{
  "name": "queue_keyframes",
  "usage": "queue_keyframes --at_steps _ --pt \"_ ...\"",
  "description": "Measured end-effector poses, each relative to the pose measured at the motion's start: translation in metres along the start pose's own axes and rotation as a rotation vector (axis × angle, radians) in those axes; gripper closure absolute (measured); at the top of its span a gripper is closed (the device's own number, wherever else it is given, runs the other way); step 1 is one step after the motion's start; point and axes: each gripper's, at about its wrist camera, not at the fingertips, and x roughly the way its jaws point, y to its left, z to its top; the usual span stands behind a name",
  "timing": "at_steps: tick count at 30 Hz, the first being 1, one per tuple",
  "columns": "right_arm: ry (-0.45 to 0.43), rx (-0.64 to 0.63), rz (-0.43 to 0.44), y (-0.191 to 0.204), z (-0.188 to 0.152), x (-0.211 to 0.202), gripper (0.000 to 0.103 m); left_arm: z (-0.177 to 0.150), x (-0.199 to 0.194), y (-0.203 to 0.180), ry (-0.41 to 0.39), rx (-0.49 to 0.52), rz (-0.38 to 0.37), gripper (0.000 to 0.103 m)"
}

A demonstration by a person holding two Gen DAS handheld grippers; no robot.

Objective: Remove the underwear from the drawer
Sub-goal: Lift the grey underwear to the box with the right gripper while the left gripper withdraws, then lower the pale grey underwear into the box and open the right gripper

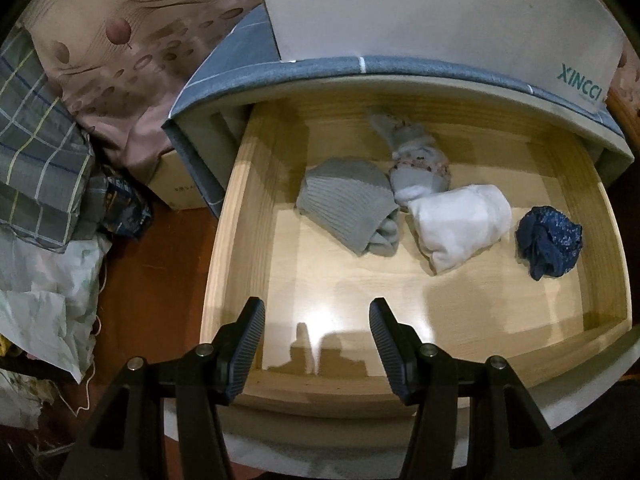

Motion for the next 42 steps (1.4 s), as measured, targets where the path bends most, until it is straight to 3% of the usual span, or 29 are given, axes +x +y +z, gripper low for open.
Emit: queue_keyframes --at_steps 7,13,23,32,42 --pt "-0.058 0.008 -0.017 0.010 0.057 -0.006 0.066 -0.001 0.000 0.008 0.001 -0.041 -0.030 0.047" --pt "-0.034 0.001 -0.037 0.020 0.080 0.013 0.065 -0.002 0.000 0.014 -0.004 -0.071 -0.067 0.047" --pt "-0.019 -0.004 -0.038 0.032 0.100 0.034 0.065 -0.002 -0.005 0.027 -0.041 -0.149 -0.110 0.047" --pt "-0.010 0.000 -0.043 0.037 0.109 0.045 0.065 -0.003 -0.004 0.028 -0.037 -0.141 -0.121 0.047" --pt "0.040 0.000 -0.109 0.030 0.115 0.070 0.065 -0.003 -0.003 0.028 -0.037 -0.140 -0.118 0.047"
